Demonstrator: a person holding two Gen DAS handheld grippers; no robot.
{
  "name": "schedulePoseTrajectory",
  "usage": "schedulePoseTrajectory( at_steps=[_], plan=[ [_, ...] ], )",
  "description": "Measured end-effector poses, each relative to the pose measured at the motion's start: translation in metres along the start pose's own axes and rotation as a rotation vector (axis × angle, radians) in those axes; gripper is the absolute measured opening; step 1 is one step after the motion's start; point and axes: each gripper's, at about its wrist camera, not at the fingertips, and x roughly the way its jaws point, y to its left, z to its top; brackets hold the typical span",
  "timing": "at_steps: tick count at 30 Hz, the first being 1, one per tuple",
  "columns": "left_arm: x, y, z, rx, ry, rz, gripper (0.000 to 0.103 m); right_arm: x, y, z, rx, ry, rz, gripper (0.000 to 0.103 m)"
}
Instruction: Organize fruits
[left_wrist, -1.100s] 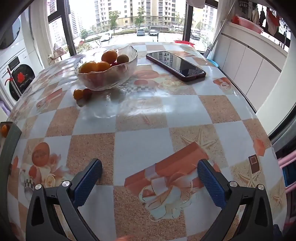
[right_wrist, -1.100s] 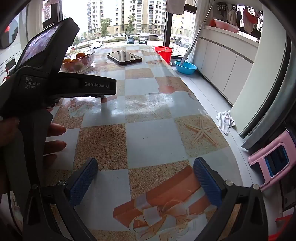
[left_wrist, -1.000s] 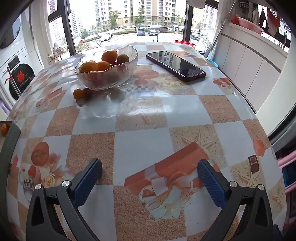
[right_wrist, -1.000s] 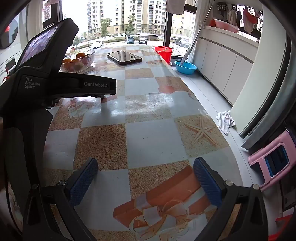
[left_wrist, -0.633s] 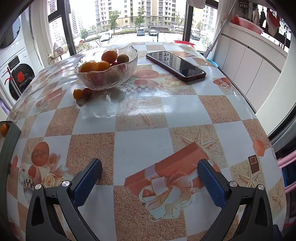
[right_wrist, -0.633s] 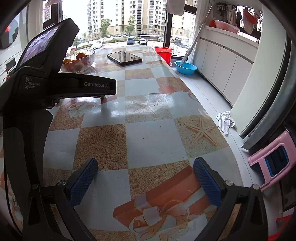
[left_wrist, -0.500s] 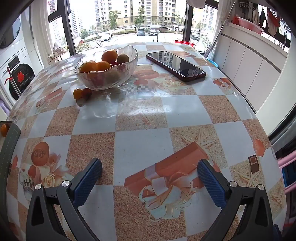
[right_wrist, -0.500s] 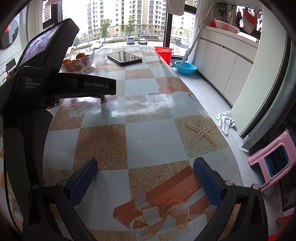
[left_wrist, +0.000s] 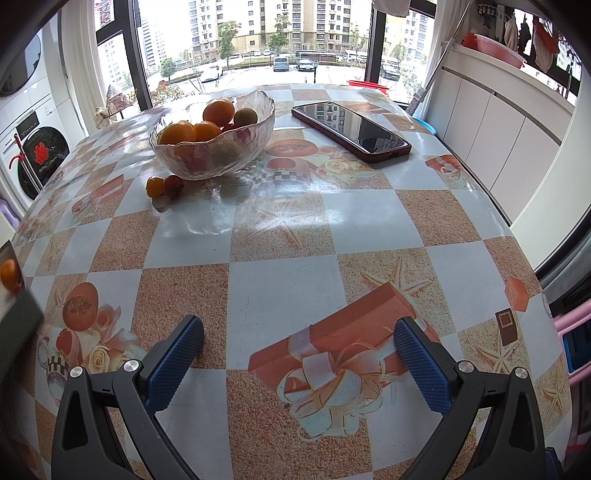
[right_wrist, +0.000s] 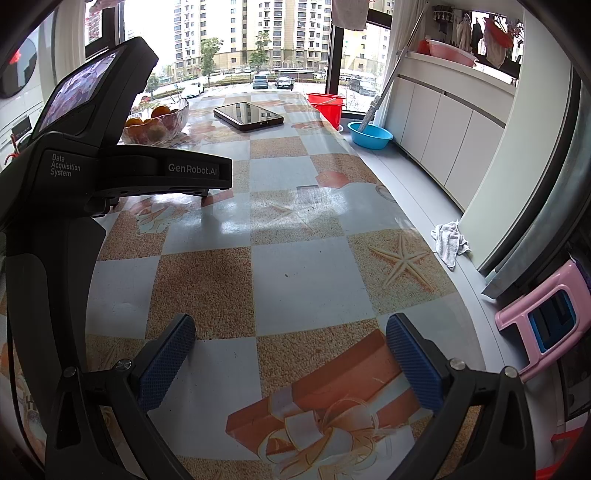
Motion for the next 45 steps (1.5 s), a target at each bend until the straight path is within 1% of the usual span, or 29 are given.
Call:
schedulePoseTrajectory(
  at_steps=[10,14,15,17,19,21,22,37,42,45],
  plan=[
    [0.000,-0.001,0.000,0.000,0.000,0.000,0.103,-0.004,0.000,-0.006,0.000,0.012,-0.002,0.103],
    [0.001,-0.002,0.000,0.000,0.000,0.000,0.103,0.001,-0.001,0.000,0.024,0.087,-0.019,0.103],
    [0.001,-0.002,0.000,0.000,0.000,0.000,0.103,0.002,-0.001,0.003,0.036,0.119,-0.025,0.103],
    [0.001,-0.002,0.000,0.000,0.000,0.000,0.103,0.006,0.000,0.007,0.057,0.140,-0.034,0.103],
    [0.000,-0.001,0.000,0.000,0.000,0.000,0.103,0.007,0.002,0.008,0.071,0.115,-0.041,0.103],
    [0.001,-0.002,0.000,0.000,0.000,0.000,0.103,0.000,0.006,0.001,0.071,0.065,-0.046,0.103],
    [0.000,-0.001,0.000,0.000,0.000,0.000,0.103,-0.001,0.006,0.001,0.069,0.057,-0.049,0.103],
    [0.000,0.000,0.000,0.000,0.000,0.000,0.103,0.000,0.006,0.001,0.068,0.049,-0.051,0.103],
    [0.000,0.000,0.000,0.000,0.000,0.000,0.103,0.002,0.005,0.006,0.078,0.094,-0.056,0.103],
    [0.001,-0.002,0.000,0.000,0.000,0.001,0.103,0.002,0.007,0.005,0.083,0.074,-0.062,0.103]
  ],
)
